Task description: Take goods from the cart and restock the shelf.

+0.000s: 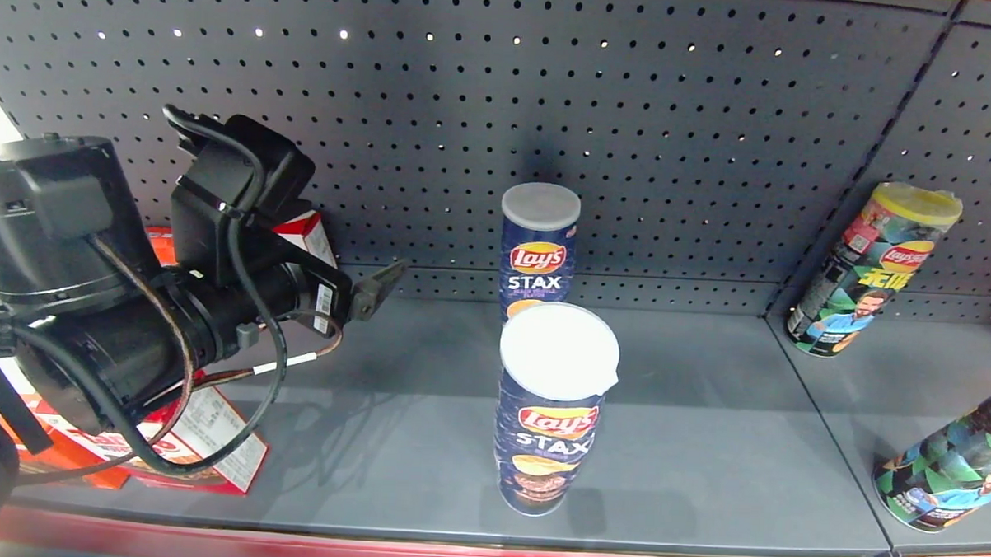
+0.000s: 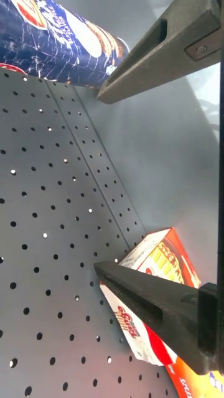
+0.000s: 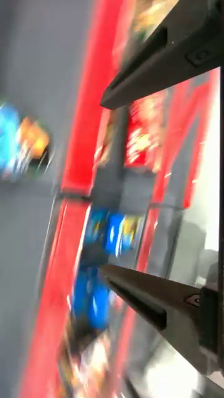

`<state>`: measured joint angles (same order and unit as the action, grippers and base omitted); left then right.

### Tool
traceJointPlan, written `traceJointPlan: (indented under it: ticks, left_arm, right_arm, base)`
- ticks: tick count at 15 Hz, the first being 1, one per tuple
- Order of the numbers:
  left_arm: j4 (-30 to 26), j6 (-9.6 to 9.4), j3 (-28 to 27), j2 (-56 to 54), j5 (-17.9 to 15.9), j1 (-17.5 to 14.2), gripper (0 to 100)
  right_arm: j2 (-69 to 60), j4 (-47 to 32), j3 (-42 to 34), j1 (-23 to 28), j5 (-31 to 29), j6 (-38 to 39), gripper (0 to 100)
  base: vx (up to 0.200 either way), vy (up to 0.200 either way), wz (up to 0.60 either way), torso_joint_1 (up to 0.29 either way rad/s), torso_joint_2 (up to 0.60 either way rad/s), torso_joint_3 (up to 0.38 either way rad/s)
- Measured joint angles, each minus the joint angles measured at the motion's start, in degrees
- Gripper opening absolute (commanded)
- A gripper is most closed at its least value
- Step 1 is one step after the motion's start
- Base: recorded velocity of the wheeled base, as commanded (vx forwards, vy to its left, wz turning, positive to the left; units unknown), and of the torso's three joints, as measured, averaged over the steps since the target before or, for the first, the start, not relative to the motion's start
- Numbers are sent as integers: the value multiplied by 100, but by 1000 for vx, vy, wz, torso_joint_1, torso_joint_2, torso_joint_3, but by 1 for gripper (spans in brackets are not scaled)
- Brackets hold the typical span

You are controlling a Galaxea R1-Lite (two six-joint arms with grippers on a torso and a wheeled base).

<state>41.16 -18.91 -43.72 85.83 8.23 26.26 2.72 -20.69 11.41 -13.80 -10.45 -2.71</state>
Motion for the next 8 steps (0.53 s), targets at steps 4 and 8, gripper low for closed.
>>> traceJointPlan:
  ticks: [4,8]
  left_arm:
    - [4,2,11,-6,2,-5,100]
    - [15,-2,-9,-39,-7,-33,100]
  right_arm:
    - [-105,514,-161,1296,-112,368,100]
    - [-245,2031,-987,1454,811,349,100]
  base:
    - [0,0,0,0,0,0]
    - [0,0,0,0,0,0]
